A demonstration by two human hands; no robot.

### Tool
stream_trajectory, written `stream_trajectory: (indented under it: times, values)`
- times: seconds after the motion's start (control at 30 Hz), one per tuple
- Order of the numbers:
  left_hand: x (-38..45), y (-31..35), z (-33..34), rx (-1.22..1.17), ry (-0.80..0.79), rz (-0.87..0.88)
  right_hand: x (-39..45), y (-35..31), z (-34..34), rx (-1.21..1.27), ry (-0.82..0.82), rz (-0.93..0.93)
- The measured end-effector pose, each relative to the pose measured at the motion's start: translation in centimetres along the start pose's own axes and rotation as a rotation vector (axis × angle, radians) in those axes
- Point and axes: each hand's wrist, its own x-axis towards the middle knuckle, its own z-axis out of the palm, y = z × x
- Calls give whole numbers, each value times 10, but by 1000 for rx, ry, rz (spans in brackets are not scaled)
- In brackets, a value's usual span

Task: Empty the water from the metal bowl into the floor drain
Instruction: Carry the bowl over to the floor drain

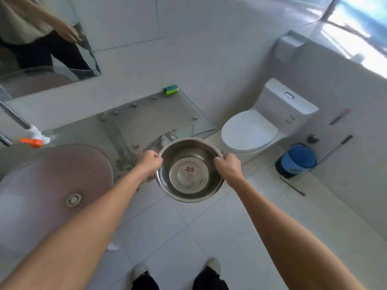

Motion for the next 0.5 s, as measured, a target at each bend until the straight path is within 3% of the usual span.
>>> stream_trajectory:
  times: [0.2,0.5]
  values:
    - [0,58,87,-31,-23,-8,43,57,-73,-14,-4,8]
    - [34,117,168,-42,-90,14,118,105,-131,-47,12,74]
